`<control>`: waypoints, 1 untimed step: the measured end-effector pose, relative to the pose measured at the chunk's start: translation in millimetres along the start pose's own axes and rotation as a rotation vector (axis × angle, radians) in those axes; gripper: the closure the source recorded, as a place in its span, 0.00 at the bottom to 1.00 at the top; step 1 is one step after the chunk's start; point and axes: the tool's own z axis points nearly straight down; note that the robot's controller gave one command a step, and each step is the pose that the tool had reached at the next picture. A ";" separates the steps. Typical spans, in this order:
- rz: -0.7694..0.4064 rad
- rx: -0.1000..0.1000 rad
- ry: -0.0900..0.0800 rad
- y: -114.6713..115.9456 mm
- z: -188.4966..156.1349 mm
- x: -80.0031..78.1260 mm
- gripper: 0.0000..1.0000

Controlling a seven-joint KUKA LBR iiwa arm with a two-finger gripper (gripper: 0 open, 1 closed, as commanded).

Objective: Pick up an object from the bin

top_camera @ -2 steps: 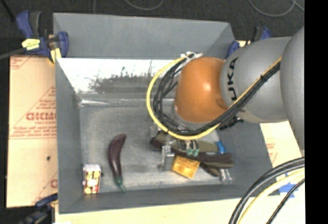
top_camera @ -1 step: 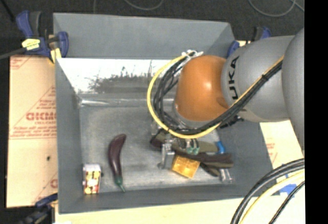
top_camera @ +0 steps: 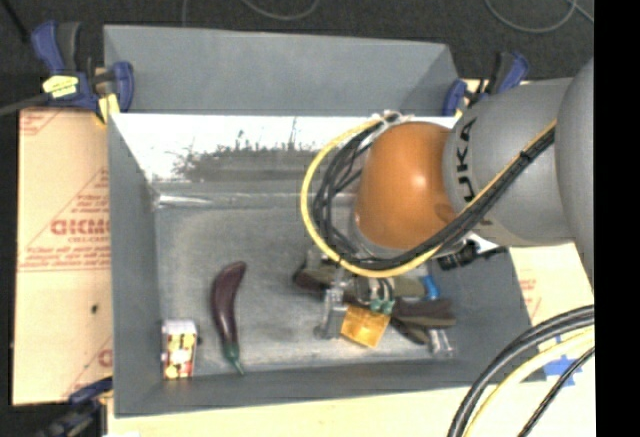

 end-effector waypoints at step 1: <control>0.149 0.002 0.003 -11.8 10.4 -15.5 0.00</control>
Offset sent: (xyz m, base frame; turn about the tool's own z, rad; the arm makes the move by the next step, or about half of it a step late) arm 0.0252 -0.0266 -0.0324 0.1328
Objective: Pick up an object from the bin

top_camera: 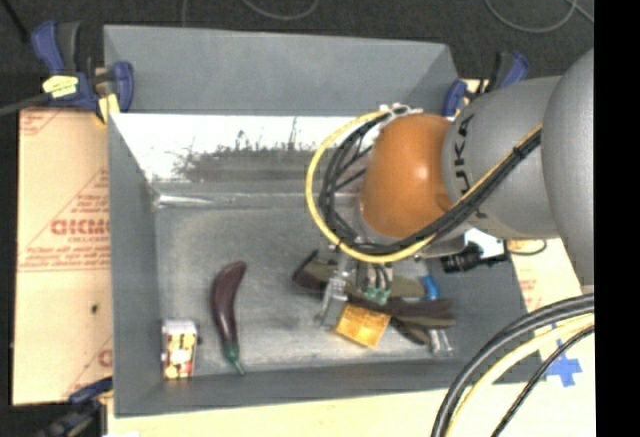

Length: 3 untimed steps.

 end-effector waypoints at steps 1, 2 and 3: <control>-0.105 -0.001 -0.004 -3.9 10.0 -12.2 0.00; -0.021 -0.001 0.000 -12.3 7.3 -5.9 0.00; -0.148 -0.001 -0.005 -28.6 15.2 -4.5 0.00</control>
Offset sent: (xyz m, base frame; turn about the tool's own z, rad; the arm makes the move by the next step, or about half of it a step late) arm -0.0060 -0.0204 -0.0019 -0.0542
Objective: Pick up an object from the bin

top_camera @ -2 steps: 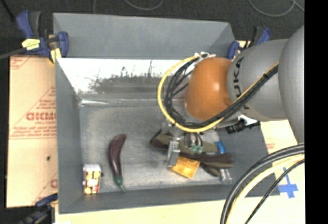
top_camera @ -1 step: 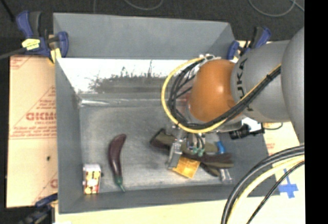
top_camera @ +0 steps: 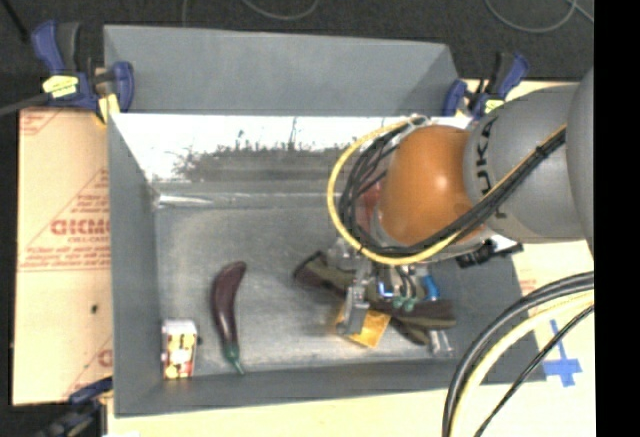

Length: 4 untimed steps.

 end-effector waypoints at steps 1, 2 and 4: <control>0.072 0.000 0.001 1.1 -4.0 -11.4 0.00; 0.268 -0.002 -0.002 -2.4 -3.5 -19.9 0.00; 0.373 -0.001 -0.003 -8.4 -1.3 -10.3 0.00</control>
Offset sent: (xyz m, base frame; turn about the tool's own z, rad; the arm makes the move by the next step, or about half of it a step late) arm 0.0342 -0.0227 -0.0022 -0.0927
